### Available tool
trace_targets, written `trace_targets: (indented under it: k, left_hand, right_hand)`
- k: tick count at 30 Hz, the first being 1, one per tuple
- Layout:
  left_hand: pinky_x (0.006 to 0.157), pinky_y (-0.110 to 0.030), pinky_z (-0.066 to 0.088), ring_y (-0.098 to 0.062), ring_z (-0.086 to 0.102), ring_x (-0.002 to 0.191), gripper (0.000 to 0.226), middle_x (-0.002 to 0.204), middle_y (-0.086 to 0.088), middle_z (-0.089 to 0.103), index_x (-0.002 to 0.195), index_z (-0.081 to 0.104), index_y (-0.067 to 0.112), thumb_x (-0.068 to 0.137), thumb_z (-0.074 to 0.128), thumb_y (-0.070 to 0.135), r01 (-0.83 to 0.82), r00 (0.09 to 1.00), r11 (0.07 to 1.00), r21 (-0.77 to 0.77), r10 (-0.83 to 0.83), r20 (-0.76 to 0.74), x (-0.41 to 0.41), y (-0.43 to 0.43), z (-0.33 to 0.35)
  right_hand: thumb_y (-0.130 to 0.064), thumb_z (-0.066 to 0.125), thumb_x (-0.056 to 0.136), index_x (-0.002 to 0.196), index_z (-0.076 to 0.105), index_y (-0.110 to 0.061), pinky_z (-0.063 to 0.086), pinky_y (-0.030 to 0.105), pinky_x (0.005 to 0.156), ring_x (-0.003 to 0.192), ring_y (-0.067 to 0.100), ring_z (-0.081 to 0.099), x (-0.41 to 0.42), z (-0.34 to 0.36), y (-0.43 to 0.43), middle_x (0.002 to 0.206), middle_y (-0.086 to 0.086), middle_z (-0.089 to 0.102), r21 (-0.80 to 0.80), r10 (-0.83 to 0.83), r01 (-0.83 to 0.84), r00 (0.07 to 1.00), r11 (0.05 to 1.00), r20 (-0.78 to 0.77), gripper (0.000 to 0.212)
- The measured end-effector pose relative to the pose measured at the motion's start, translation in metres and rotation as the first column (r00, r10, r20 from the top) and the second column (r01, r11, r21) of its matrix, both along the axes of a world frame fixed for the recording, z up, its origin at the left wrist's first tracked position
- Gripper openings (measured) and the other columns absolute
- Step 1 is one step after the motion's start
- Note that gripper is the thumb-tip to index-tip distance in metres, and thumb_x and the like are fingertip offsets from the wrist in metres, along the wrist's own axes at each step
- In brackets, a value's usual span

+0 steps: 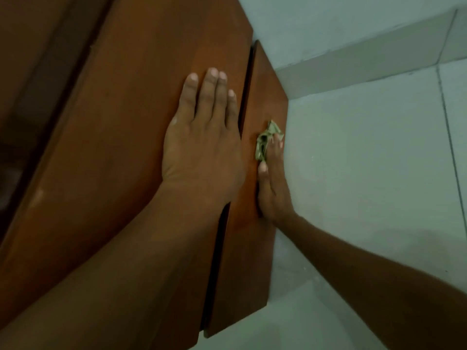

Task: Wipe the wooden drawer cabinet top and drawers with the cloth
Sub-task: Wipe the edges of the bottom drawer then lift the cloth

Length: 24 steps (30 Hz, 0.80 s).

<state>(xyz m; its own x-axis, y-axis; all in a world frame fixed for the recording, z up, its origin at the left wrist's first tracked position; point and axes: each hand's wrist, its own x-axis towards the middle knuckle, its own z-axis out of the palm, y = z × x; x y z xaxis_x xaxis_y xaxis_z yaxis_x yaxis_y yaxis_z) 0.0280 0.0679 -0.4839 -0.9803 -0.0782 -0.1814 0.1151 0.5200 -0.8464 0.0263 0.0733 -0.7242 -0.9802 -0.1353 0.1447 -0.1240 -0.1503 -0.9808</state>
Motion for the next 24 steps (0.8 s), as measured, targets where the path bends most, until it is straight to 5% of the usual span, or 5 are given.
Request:
trace_targets:
  k: [3, 8, 12, 17, 24]
  left_hand:
    - [0.123, -0.056, -0.008, -0.038, -0.018, 0.153, 0.077, 0.164, -0.027, -0.017, 0.155, -0.014, -0.003, 0.093, 0.005, 0.04, 0.003, 1.0, 1.0, 0.012, -0.003, -0.006, -0.001, -0.001, -0.002]
    - [0.122, -0.055, -0.015, -0.039, -0.022, 0.152, 0.08, 0.163, -0.028, -0.023, 0.153, -0.021, -0.003, 0.095, 0.011, 0.043, -0.006, 1.0, 0.999, 0.047, 0.007, -0.009, -0.003, -0.002, -0.005]
    - [0.121, -0.055, -0.015, -0.04, -0.024, 0.151, 0.083, 0.161, -0.028, -0.025, 0.151, -0.024, -0.004, 0.091, 0.005, 0.045, -0.013, 1.0, 0.997, 0.079, 0.014, -0.013, -0.002, -0.003, -0.005]
    - [0.121, -0.055, -0.017, -0.04, -0.022, 0.151, 0.084, 0.162, -0.028, -0.023, 0.151, -0.023, -0.005, 0.1, 0.013, 0.05, -0.002, 0.999, 0.993, 0.118, 0.006, -0.034, 0.0, -0.005, -0.007]
    - [0.123, -0.048, -0.011, -0.034, -0.006, 0.156, 0.077, 0.168, -0.021, -0.002, 0.156, -0.011, -0.001, 0.102, 0.024, 0.042, -0.098, 0.994, 0.937, 0.334, 0.079, 0.069, 0.001, 0.004, 0.003]
  right_hand:
    - [-0.041, 0.018, 0.107, 0.159, 0.008, -0.017, 0.004, 0.023, 0.125, 0.154, 0.005, 0.002, -0.047, -0.005, -0.001, 0.169, 0.0, 0.007, 0.051, -0.003, -0.002, 0.995, 0.999, 0.098, 0.058]
    - [-0.035, 0.026, 0.107, 0.157, 0.029, -0.013, 0.022, 0.037, 0.124, 0.151, 0.022, 0.028, -0.095, -0.012, 0.001, 0.163, 0.009, 0.032, 0.211, -0.1, 0.074, 0.989, 0.975, 0.113, 0.054]
    - [-0.01, 0.043, 0.099, 0.131, 0.057, -0.004, 0.046, 0.043, 0.092, 0.111, 0.038, 0.056, -0.122, -0.006, 0.012, 0.123, 0.019, 0.06, 0.468, -0.184, 0.119, 0.978, 0.876, 0.096, 0.035]
    - [-0.012, 0.059, 0.089, 0.103, 0.068, -0.005, 0.057, 0.035, 0.077, 0.092, 0.035, 0.068, -0.15, 0.03, 0.052, 0.102, 0.018, 0.071, 0.519, 0.038, -0.253, 0.921, 0.817, 0.389, 0.018]
    - [-0.005, 0.056, 0.089, 0.102, 0.072, 0.004, 0.06, 0.04, 0.074, 0.08, 0.031, 0.07, -0.169, 0.137, 0.136, 0.101, 0.024, 0.073, 0.577, 0.368, -0.658, 0.751, 0.484, 0.548, 0.023]
